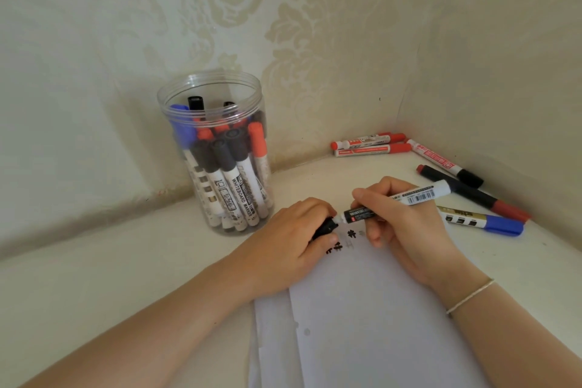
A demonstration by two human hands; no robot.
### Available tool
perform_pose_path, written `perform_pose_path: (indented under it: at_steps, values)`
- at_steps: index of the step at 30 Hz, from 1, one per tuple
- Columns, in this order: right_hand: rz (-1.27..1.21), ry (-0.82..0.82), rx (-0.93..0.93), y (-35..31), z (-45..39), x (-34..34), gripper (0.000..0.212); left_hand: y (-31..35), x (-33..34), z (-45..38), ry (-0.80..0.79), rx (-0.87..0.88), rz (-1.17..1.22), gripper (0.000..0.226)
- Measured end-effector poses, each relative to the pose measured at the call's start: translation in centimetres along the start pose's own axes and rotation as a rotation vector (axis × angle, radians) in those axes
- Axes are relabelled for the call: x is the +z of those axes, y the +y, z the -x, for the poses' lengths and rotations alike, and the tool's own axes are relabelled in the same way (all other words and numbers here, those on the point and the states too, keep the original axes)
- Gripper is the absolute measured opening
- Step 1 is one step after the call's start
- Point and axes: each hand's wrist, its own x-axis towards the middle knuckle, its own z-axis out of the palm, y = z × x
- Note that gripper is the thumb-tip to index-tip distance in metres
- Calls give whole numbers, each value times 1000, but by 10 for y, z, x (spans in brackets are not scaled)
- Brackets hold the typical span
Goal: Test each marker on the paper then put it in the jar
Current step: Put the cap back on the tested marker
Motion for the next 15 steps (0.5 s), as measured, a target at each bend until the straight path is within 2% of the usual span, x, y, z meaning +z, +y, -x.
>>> perform_pose_path:
  at_steps: [7, 12, 15]
  values:
    - [-136, 9, 5, -8, 6, 3, 25, 10, -12, -2, 5, 25, -38, 36]
    - [-62, -20, 41, -6, 7, 8, 20, 12, -15, 1, 0, 71, -125, 38]
    - [-96, -37, 37, -13, 9, 8, 17, 18, -19, 1, 16, 31, 8, 24]
